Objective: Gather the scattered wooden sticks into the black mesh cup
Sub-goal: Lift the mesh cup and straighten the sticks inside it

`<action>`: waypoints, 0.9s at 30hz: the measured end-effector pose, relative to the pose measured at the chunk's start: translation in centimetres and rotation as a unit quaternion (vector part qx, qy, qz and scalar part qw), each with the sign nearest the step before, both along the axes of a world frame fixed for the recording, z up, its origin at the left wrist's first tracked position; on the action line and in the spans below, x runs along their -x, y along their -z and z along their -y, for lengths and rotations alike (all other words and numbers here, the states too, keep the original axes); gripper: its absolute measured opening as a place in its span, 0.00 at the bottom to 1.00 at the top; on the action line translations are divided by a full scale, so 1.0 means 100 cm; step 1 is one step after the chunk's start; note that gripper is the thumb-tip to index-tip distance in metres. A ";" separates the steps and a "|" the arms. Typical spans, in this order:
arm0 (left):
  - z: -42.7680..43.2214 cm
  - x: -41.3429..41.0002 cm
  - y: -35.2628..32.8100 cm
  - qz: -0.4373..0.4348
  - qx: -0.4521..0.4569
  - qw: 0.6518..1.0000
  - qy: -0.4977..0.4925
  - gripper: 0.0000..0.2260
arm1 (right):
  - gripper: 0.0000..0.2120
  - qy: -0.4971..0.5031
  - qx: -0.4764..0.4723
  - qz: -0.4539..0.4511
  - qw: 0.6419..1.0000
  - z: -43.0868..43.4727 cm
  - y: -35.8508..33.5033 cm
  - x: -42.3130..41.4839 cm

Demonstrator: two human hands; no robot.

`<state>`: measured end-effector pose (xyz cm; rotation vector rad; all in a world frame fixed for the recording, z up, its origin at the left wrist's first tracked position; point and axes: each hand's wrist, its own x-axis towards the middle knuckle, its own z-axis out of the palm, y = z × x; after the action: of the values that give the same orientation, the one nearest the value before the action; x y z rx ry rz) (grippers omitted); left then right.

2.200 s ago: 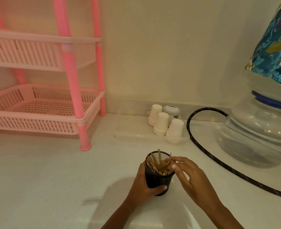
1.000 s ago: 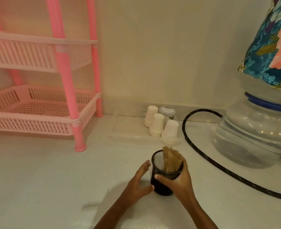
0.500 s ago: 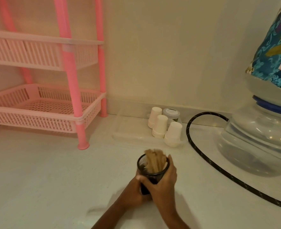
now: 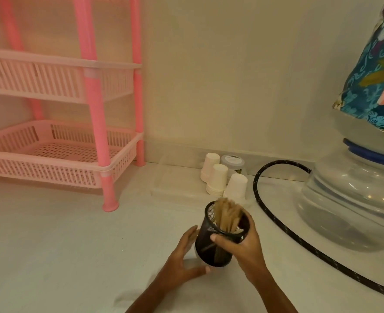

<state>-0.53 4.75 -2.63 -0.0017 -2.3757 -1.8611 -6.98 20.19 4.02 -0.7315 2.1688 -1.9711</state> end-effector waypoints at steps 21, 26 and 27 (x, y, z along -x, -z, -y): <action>-0.003 -0.001 0.000 -0.010 0.025 1.000 -0.016 0.39 | 0.41 0.058 -0.037 -0.062 0.996 0.023 0.010 -0.010; -0.009 -0.004 0.005 -0.070 0.011 0.994 -0.079 0.44 | 0.48 0.054 -0.032 -0.047 0.997 0.035 0.030 -0.032; -0.006 -0.005 0.007 -0.057 0.003 0.995 -0.083 0.51 | 0.46 0.026 -0.033 -0.034 0.999 0.032 0.031 -0.032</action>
<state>0.00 5.37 -3.35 0.0840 -2.2325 -1.7312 -3.77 16.98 0.95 -0.7486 2.3023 -1.9159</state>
